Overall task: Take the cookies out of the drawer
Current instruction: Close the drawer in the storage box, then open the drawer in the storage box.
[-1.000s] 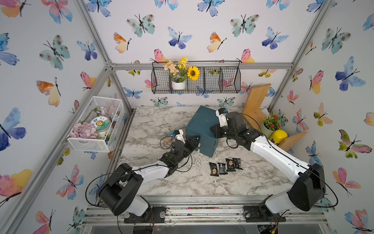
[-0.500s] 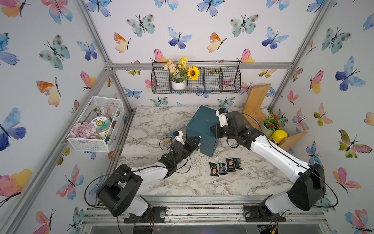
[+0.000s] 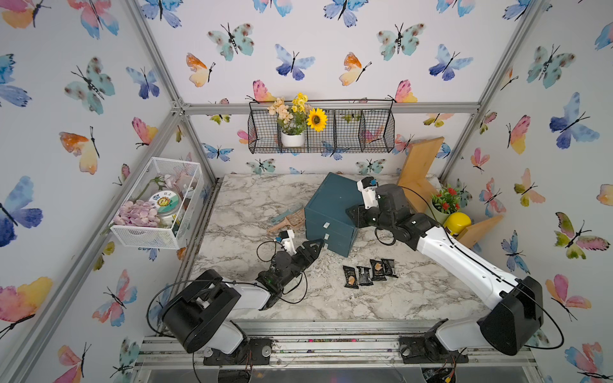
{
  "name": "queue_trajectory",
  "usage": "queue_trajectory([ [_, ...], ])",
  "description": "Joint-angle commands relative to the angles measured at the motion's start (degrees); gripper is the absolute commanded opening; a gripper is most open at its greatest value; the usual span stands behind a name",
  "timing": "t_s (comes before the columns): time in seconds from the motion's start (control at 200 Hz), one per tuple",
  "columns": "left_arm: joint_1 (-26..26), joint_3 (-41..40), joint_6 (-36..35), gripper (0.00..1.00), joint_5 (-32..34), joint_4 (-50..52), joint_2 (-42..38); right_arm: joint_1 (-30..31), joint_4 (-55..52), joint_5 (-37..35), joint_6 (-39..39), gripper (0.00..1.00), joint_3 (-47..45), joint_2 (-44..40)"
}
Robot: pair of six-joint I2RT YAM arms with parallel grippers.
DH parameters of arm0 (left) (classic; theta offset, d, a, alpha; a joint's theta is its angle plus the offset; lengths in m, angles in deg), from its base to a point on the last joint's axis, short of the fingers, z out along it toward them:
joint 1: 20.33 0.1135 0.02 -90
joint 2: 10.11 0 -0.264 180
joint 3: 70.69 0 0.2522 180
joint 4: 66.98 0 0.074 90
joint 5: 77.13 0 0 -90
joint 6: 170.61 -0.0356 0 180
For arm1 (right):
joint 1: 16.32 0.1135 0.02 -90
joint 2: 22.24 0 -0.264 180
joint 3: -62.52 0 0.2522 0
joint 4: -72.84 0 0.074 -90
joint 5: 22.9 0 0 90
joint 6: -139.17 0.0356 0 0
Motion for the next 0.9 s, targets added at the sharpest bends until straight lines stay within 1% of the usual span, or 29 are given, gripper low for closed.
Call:
queue_trajectory([
  [0.0,0.79,2.03,1.89,0.62,-4.04,-10.03,4.78,0.36,5.24,3.7,0.5,0.27,-2.51,-3.45],
  [0.185,1.23,3.96,5.03,0.61,-5.17,-16.05,11.35,0.59,5.41,3.65,0.06,0.27,-3.48,-5.43],
  [0.31,1.16,4.19,7.72,0.55,-4.0,-16.38,13.96,0.64,5.44,3.55,-0.03,0.27,-3.66,-6.24],
  [0.41,1.17,3.9,9.11,0.52,-3.2,-17.48,15.6,0.72,5.43,3.46,-0.03,0.27,-3.66,-6.64],
  [0.761,1.29,7.04,8.31,0.45,-2.55,-16.31,17.86,1.23,5.31,3.89,-0.06,0.27,-3.31,-7.58],
  [0.896,1.4,8.85,8.92,0.37,-1.26,-15.28,19.46,1.69,5.44,3.99,0.06,0.27,-3.39,-7.5],
])
